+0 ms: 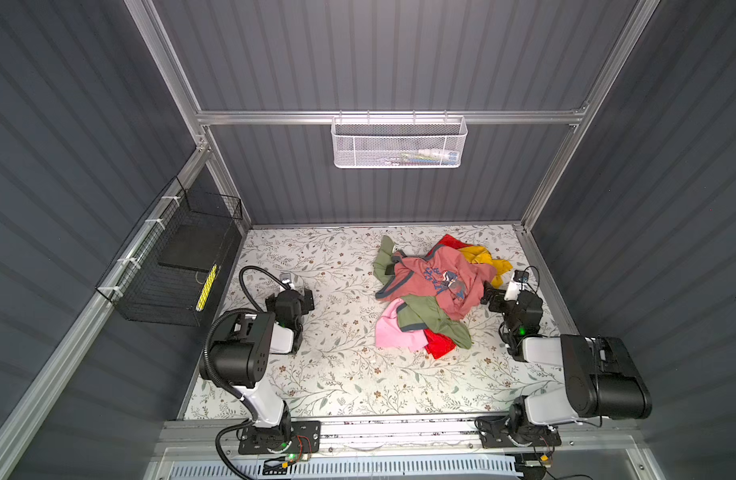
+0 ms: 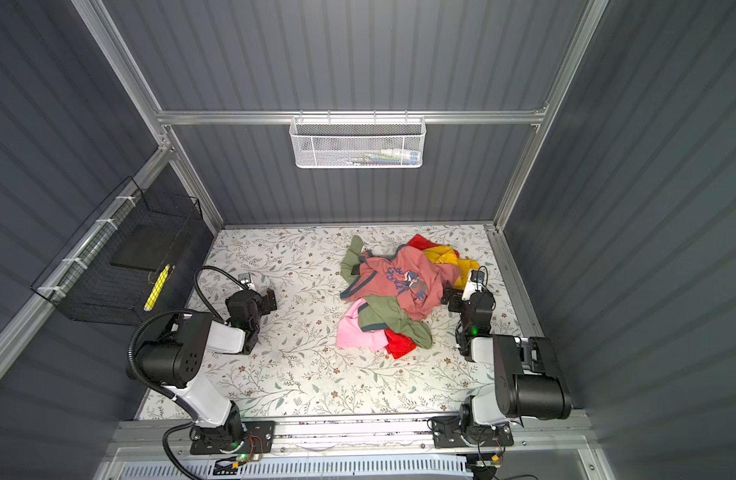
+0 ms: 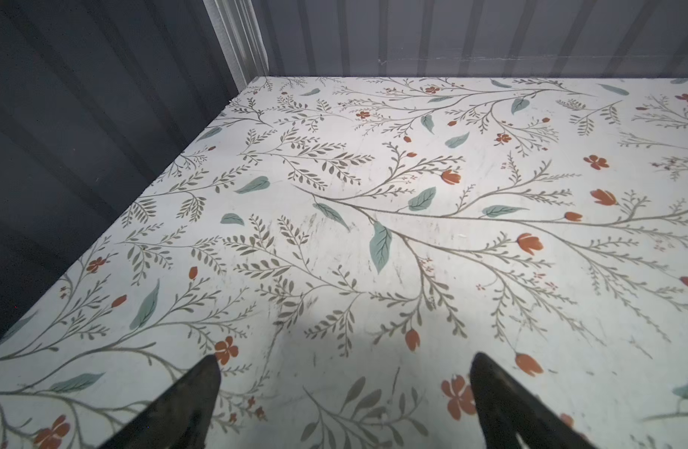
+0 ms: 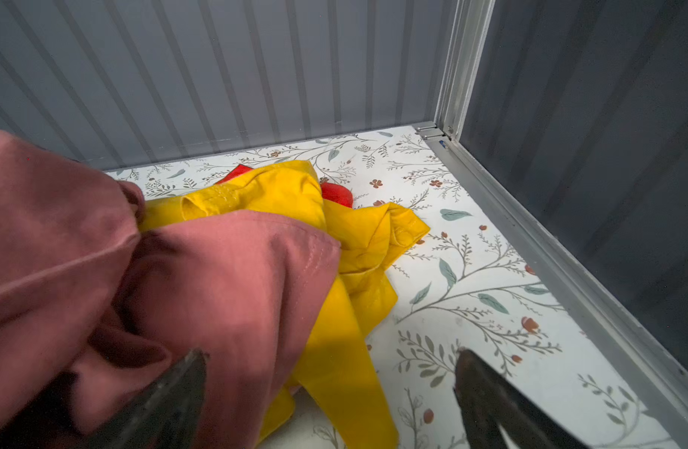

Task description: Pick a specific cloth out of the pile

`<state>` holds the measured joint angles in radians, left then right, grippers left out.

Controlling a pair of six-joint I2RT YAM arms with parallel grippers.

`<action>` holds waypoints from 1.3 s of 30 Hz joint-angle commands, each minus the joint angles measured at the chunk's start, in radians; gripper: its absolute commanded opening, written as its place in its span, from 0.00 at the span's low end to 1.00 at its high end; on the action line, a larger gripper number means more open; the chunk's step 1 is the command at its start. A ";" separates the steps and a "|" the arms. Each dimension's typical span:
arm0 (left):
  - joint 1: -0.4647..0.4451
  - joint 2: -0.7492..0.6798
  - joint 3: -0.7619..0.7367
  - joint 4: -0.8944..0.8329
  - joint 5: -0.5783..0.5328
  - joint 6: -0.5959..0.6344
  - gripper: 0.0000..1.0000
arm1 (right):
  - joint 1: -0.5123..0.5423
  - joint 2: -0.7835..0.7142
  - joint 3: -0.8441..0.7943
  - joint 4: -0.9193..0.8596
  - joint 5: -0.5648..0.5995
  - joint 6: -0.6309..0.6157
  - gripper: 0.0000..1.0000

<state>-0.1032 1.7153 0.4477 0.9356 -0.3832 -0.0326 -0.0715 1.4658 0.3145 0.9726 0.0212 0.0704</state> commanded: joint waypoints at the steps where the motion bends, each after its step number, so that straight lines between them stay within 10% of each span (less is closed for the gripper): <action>1: -0.004 0.004 0.003 0.022 -0.025 0.011 1.00 | -0.003 -0.008 0.003 0.016 -0.013 0.002 0.99; 25: -0.003 -0.013 0.015 0.006 -0.044 0.014 1.00 | -0.005 -0.026 0.001 0.006 0.028 0.022 0.99; 30: -0.003 -0.169 0.328 -0.742 -0.090 -0.152 1.00 | -0.049 -0.225 0.172 -0.534 -0.001 0.157 0.99; 39: -0.081 -0.381 0.282 -0.729 0.093 -0.295 1.00 | -0.078 -0.490 0.200 -0.963 -0.255 0.470 0.99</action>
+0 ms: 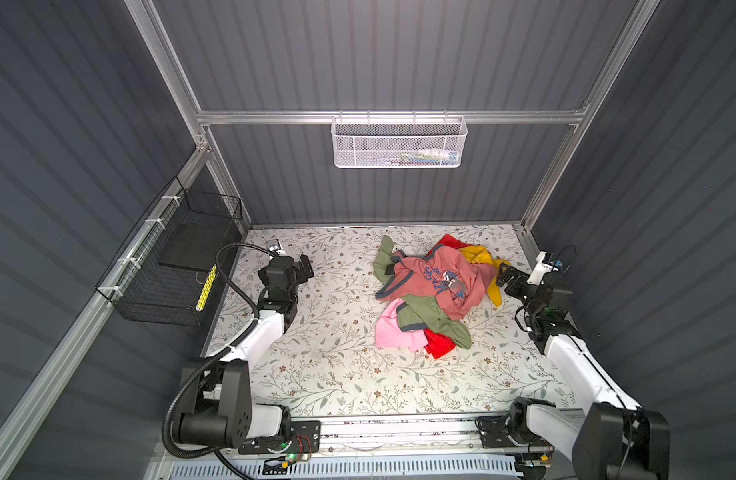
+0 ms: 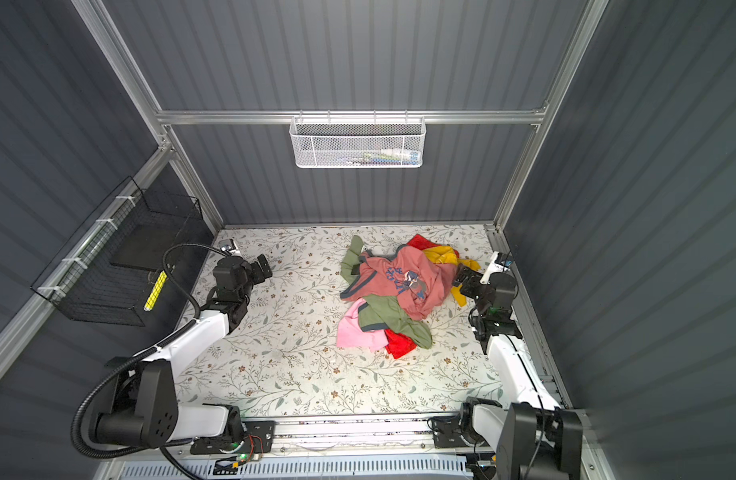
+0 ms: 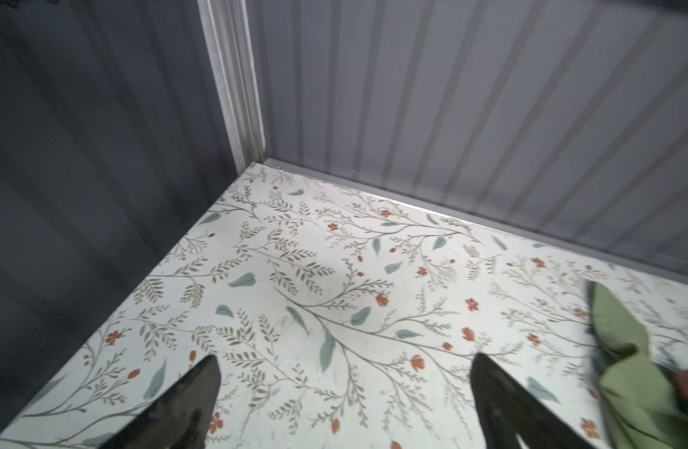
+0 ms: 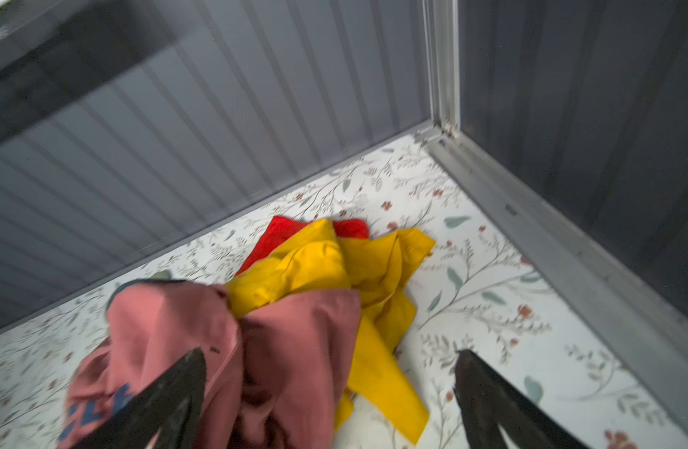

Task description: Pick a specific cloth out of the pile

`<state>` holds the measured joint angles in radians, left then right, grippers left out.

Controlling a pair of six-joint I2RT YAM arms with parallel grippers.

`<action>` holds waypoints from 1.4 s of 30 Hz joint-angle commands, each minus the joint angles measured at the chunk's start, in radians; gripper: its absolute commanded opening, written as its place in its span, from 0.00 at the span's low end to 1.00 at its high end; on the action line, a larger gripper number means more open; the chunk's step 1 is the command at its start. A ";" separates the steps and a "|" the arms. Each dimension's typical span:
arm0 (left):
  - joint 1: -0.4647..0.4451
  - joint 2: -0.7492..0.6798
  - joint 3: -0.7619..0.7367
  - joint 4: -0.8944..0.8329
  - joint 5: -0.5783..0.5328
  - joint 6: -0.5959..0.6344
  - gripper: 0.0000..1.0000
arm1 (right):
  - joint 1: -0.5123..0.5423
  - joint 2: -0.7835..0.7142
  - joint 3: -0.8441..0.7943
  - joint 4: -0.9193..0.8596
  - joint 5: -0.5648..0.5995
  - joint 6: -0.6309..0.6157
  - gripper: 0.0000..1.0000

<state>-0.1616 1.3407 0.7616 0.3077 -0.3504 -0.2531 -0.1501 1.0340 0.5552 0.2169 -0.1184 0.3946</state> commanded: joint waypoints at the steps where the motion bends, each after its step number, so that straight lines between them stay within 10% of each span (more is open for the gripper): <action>1: -0.039 -0.017 -0.041 -0.096 0.067 -0.079 1.00 | 0.000 -0.096 -0.066 -0.207 -0.153 0.190 0.98; 7: -0.097 -0.041 -0.090 -0.077 0.086 -0.152 1.00 | 0.079 -0.311 -0.194 -0.242 -0.229 0.348 0.86; 17: -0.156 -0.022 -0.131 -0.026 0.068 -0.191 1.00 | 0.540 -0.481 -0.249 -0.471 0.072 0.472 0.70; 30: -0.156 -0.040 -0.159 -0.022 0.066 -0.250 1.00 | 1.008 -0.161 -0.084 -0.646 0.330 0.451 0.65; 42: -0.156 -0.090 -0.158 -0.085 0.045 -0.219 1.00 | 1.051 0.169 0.061 -0.678 0.443 0.477 0.64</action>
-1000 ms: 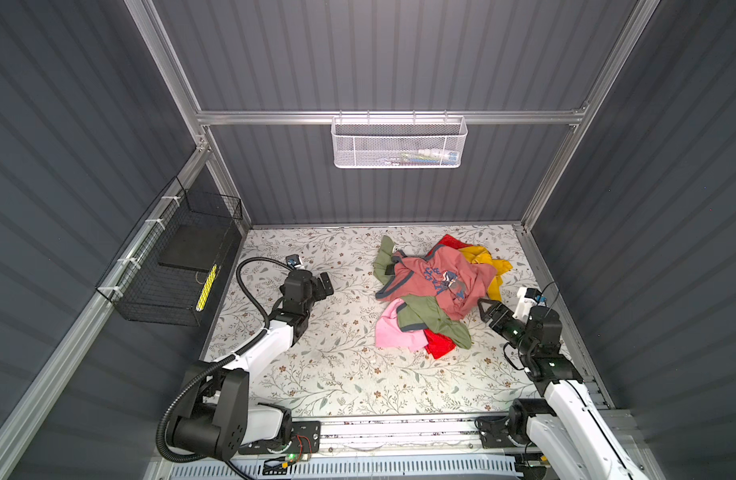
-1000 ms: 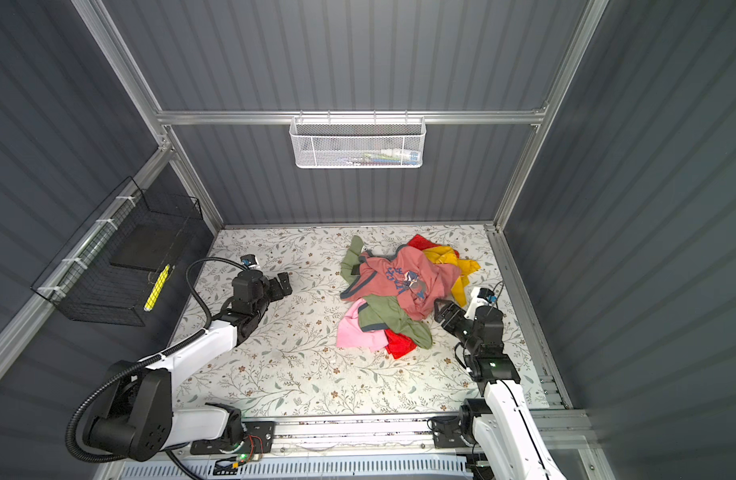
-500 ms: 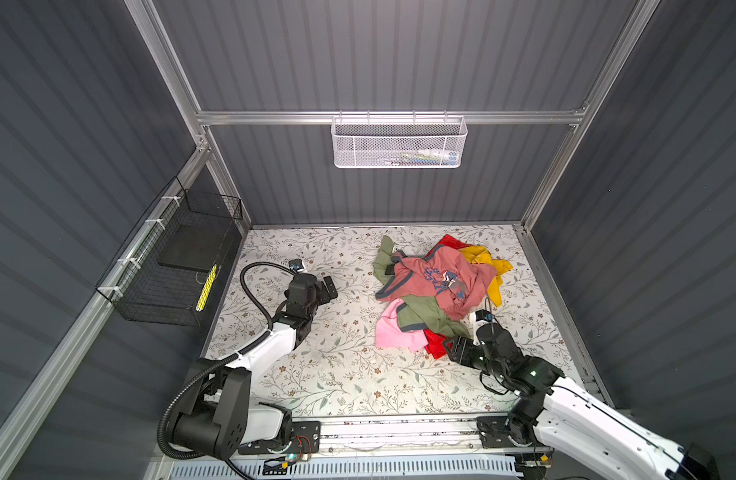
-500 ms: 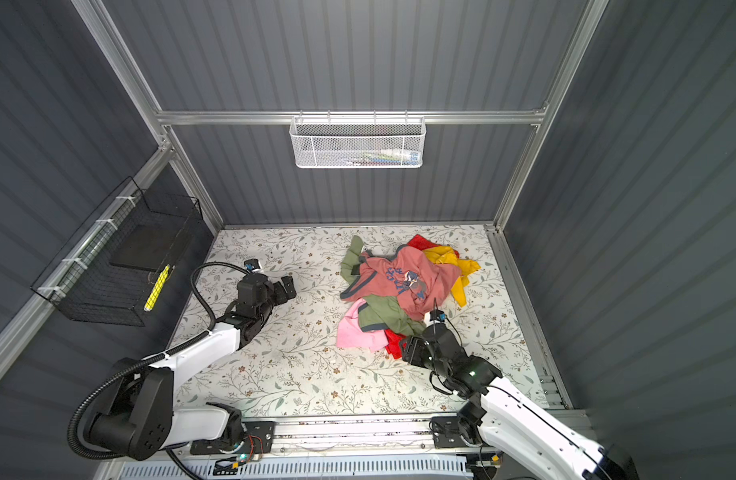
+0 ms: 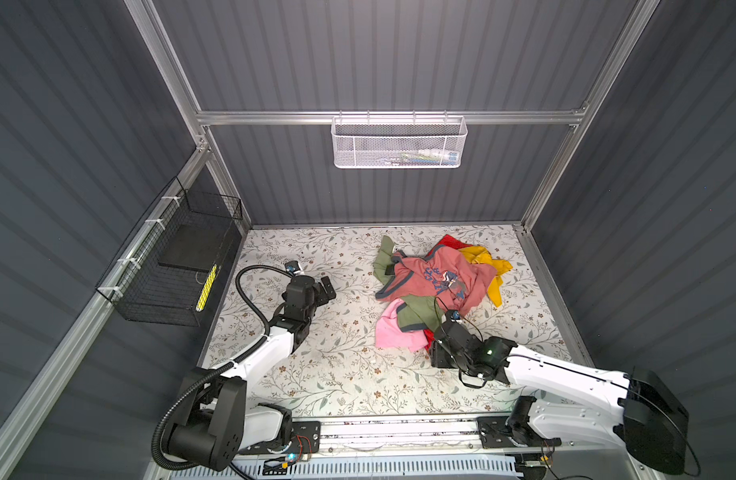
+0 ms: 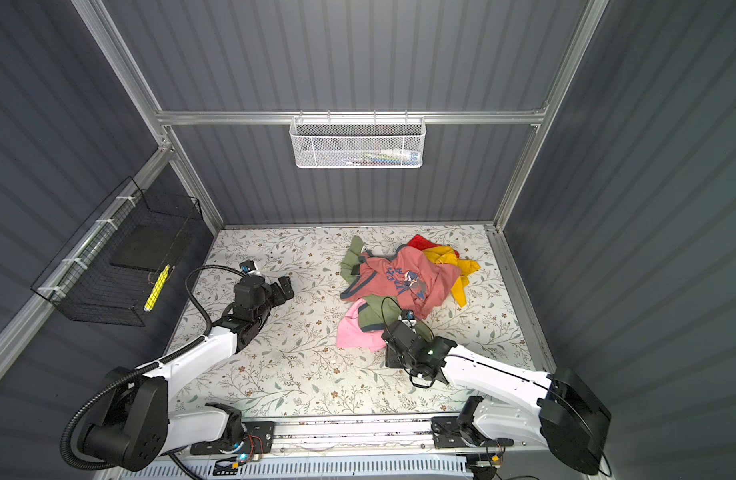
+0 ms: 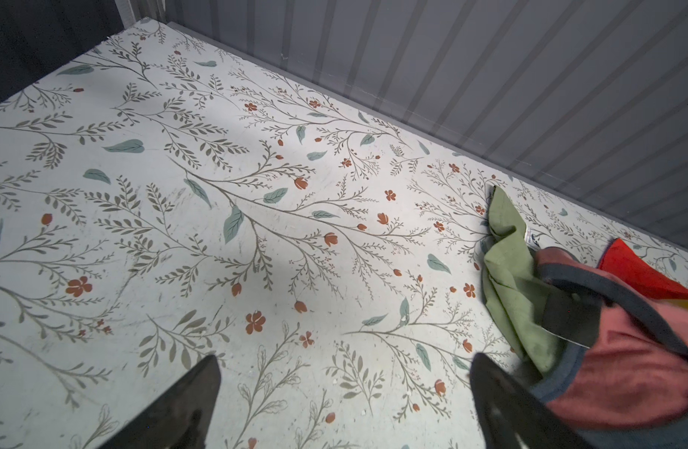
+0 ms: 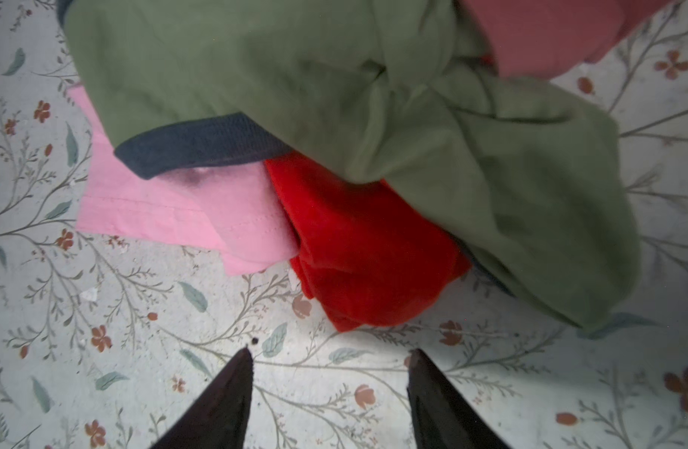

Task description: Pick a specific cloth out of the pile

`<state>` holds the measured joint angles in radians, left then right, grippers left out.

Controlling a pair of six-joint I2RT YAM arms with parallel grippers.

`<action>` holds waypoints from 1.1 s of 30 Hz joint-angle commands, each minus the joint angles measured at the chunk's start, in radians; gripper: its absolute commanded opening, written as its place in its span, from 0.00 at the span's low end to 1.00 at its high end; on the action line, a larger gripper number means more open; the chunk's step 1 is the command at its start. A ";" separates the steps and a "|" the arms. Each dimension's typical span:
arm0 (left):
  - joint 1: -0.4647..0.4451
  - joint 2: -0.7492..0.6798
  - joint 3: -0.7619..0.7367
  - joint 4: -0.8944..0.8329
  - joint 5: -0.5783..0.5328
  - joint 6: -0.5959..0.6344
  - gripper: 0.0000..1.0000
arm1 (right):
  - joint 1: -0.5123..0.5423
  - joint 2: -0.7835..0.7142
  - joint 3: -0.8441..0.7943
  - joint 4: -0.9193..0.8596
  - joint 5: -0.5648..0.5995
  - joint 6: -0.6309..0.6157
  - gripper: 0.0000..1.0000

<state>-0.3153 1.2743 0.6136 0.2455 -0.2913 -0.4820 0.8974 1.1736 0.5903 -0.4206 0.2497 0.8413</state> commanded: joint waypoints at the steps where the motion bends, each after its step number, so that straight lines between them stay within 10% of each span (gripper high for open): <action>1: -0.002 -0.025 -0.015 -0.022 -0.017 0.009 1.00 | 0.002 0.047 0.029 -0.040 0.085 0.040 0.64; 25: -0.002 -0.082 -0.003 -0.084 -0.020 0.042 1.00 | -0.106 0.298 0.115 0.014 0.010 -0.019 0.43; 33: -0.003 -0.131 -0.009 -0.119 -0.059 0.069 1.00 | -0.110 0.162 0.098 0.026 0.082 -0.081 0.00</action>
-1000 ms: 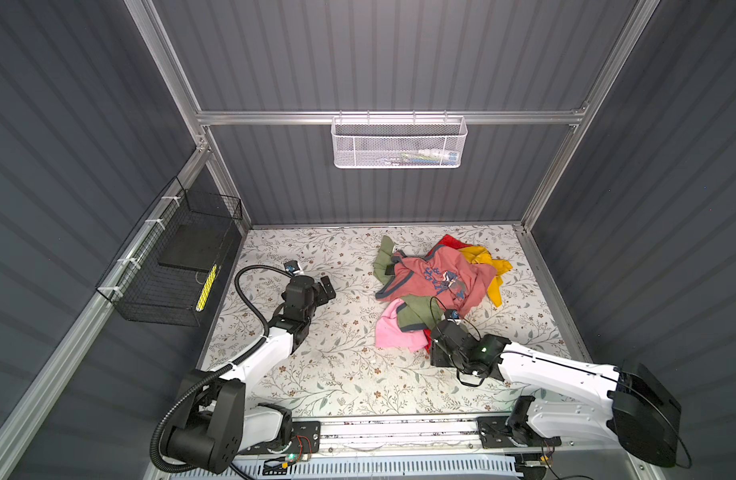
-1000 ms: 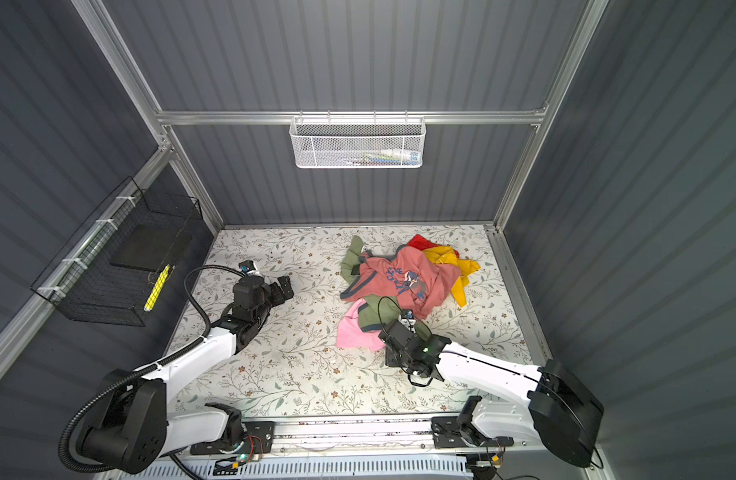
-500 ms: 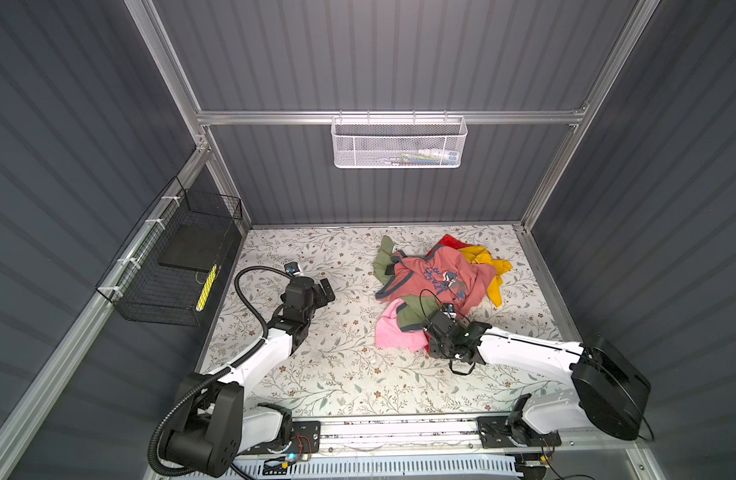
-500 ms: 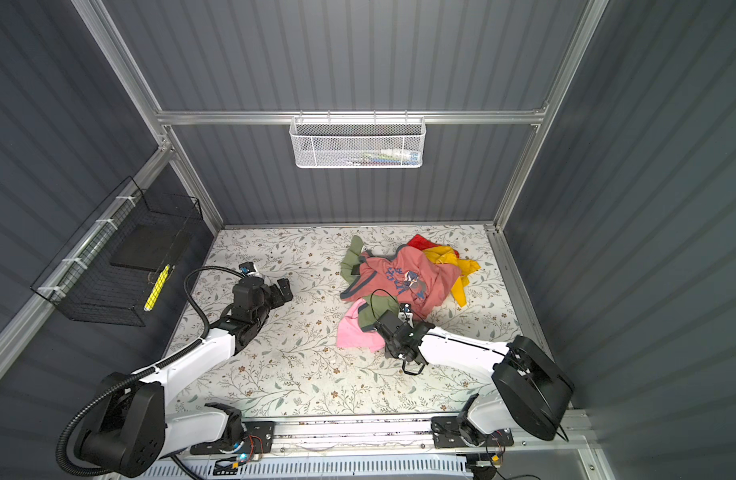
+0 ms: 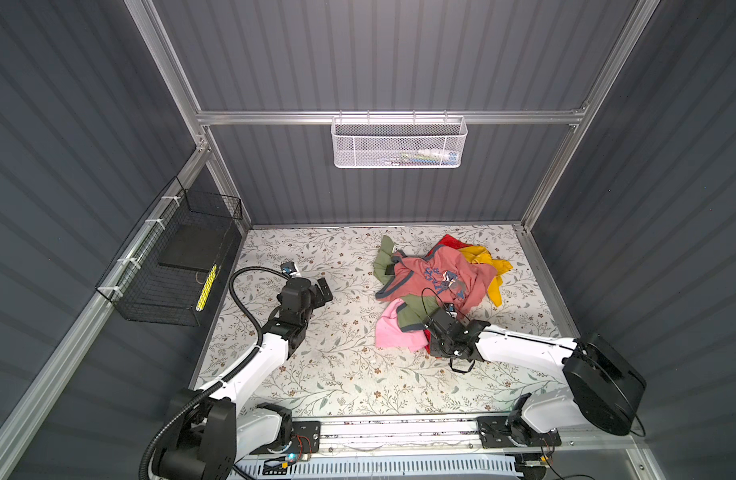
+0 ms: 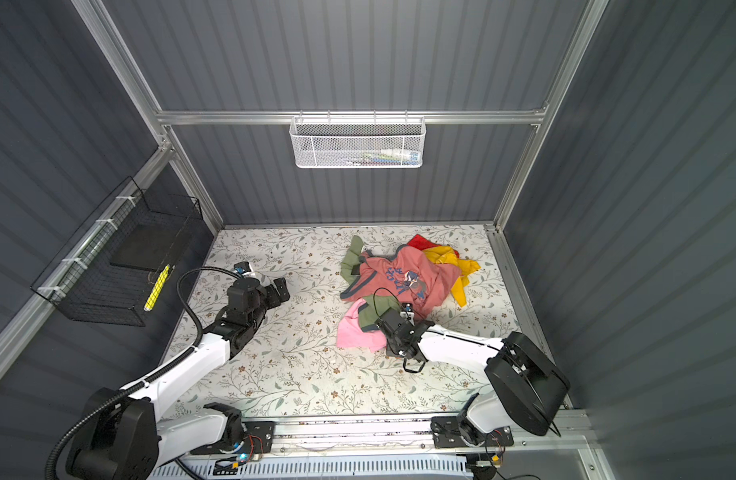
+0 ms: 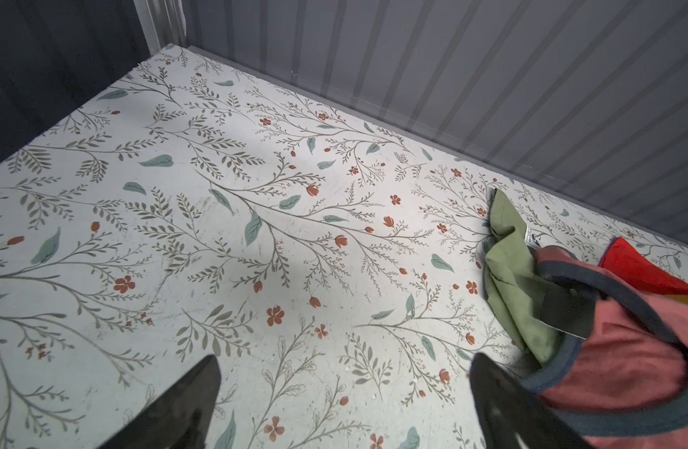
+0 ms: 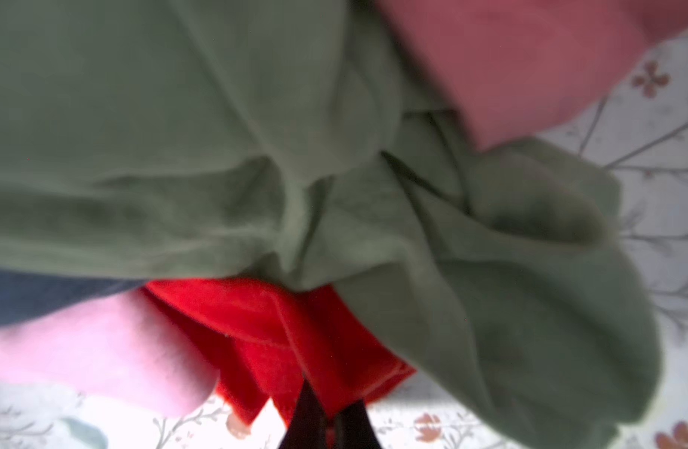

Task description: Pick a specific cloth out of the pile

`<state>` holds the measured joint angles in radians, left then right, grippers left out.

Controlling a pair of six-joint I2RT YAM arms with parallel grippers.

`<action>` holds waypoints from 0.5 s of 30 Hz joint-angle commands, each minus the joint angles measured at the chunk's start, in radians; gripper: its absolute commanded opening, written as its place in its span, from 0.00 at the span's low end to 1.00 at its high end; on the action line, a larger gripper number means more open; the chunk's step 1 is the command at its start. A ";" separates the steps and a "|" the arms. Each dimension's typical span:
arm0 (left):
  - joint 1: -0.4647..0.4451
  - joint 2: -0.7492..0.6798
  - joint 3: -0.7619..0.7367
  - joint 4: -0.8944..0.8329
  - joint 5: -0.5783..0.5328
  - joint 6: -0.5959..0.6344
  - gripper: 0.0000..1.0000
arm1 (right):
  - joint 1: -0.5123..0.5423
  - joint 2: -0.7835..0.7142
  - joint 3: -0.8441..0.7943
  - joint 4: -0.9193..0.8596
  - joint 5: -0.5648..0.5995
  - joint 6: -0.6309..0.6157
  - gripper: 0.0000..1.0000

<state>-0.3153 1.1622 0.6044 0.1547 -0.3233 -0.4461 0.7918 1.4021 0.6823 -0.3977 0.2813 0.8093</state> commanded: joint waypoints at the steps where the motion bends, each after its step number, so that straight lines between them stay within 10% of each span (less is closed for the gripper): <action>1: -0.002 -0.013 0.007 -0.033 -0.023 0.035 1.00 | -0.004 -0.095 0.009 0.003 0.054 -0.068 0.00; 15: -0.063 0.064 0.063 -0.092 -0.008 0.098 0.99 | -0.006 -0.382 0.087 0.056 0.116 -0.216 0.00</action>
<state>-0.3538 1.2137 0.6163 0.0948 -0.3153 -0.4019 0.7914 1.0420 0.7101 -0.3454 0.3435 0.6514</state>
